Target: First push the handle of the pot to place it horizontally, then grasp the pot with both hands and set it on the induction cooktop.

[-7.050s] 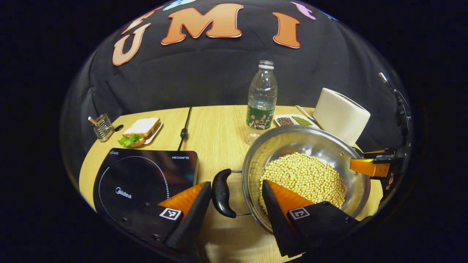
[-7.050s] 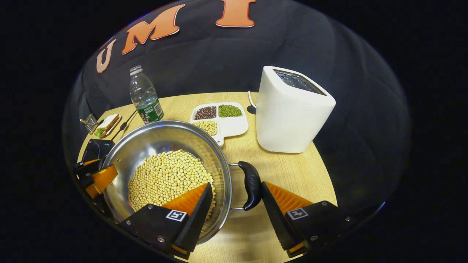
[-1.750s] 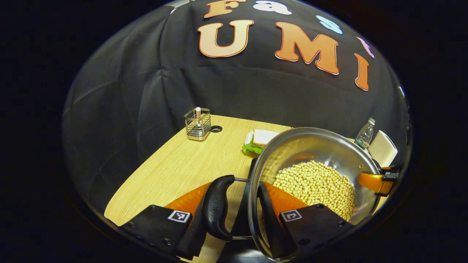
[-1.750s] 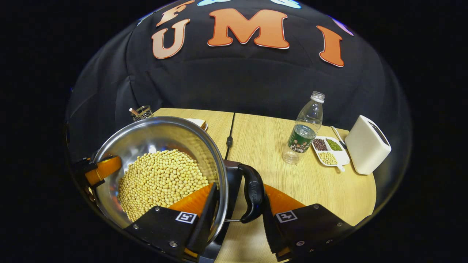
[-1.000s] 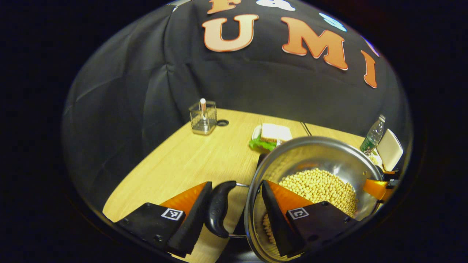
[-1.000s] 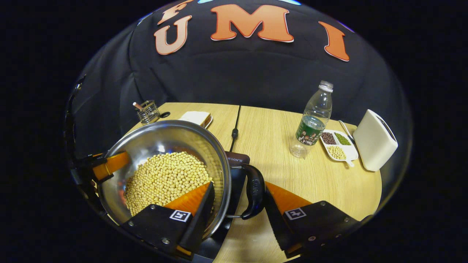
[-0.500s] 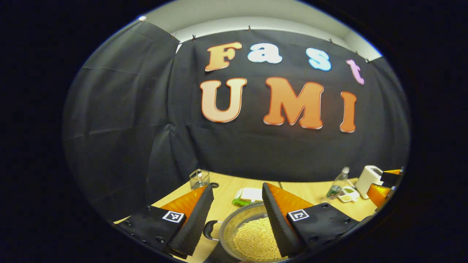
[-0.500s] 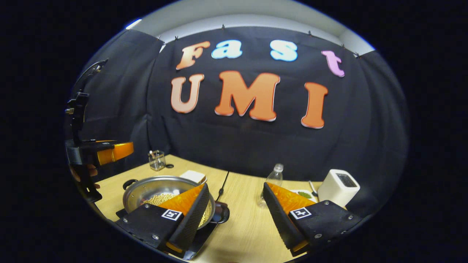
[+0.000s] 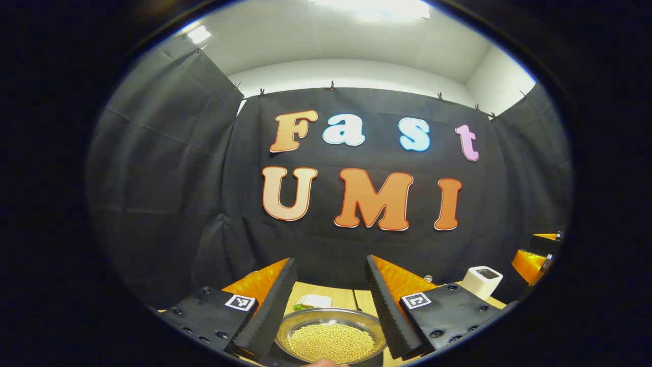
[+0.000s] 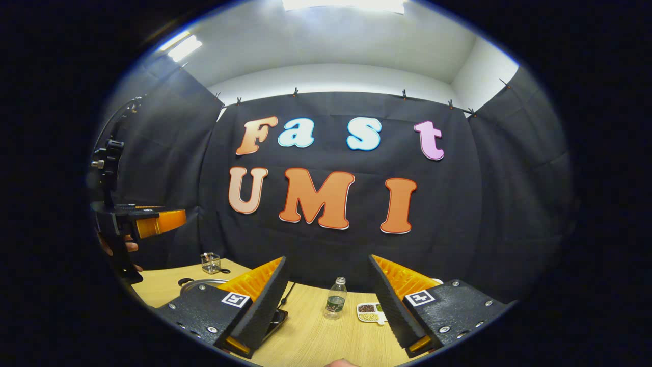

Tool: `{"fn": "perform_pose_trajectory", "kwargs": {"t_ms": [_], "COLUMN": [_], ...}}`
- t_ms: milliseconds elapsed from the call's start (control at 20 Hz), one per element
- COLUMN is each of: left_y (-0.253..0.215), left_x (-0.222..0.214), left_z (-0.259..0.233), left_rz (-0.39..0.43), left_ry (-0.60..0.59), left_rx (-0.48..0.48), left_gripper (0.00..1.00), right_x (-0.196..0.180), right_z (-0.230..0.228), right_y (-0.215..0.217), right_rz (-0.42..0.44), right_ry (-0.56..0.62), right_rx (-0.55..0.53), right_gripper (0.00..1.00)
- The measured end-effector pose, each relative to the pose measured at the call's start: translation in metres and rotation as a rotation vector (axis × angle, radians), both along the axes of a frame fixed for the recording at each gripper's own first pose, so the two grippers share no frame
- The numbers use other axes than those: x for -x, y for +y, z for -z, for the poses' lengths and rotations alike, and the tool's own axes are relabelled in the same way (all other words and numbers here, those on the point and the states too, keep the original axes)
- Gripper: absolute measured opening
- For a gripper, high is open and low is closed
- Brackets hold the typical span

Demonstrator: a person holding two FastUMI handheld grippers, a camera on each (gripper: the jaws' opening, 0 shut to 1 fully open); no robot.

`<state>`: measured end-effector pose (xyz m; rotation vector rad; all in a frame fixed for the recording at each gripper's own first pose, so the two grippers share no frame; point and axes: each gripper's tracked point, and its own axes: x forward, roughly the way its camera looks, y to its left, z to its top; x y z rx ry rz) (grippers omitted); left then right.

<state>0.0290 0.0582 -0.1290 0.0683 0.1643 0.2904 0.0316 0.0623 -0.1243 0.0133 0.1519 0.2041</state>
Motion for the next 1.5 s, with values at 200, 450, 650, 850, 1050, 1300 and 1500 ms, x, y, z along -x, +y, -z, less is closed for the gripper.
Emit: {"fn": "perform_pose_trajectory", "kwargs": {"t_ms": [200,450,650,850,1050,1300,1500], "left_y": [-0.026,-0.033,-0.029,-0.029,-0.035,-0.030,-0.027], "left_x": [0.009,0.033,0.054,0.069,0.069,0.062,0.055], "left_z": [-0.029,-0.072,-0.100,-0.113,-0.112,-0.102,-0.077], "left_rz": [0.039,0.063,0.051,0.051,0.065,0.056,0.047], "left_ry": [-0.062,-0.154,-0.217,-0.255,-0.261,-0.272,-0.241], "left_rx": [-0.029,-0.072,-0.097,-0.121,-0.110,-0.078,-0.033], "left_gripper": [0.92,0.93,0.93,0.93,0.93,0.93,0.87], "right_x": [0.020,0.038,0.035,0.032,0.027,0.023,0.014], "right_z": [-0.026,-0.060,-0.062,-0.066,-0.065,-0.063,-0.055], "right_y": [-0.019,-0.040,-0.050,-0.049,-0.052,-0.051,-0.054], "right_rz": [0.030,0.046,0.065,0.070,0.072,0.067,0.078], "right_ry": [-0.084,-0.133,-0.122,-0.125,-0.129,-0.138,-0.145], "right_rx": [0.035,-0.031,-0.016,-0.012,-0.021,-0.037,-0.048], "right_gripper": [0.98,0.95,0.95,0.95,0.95,0.95,0.95]}}
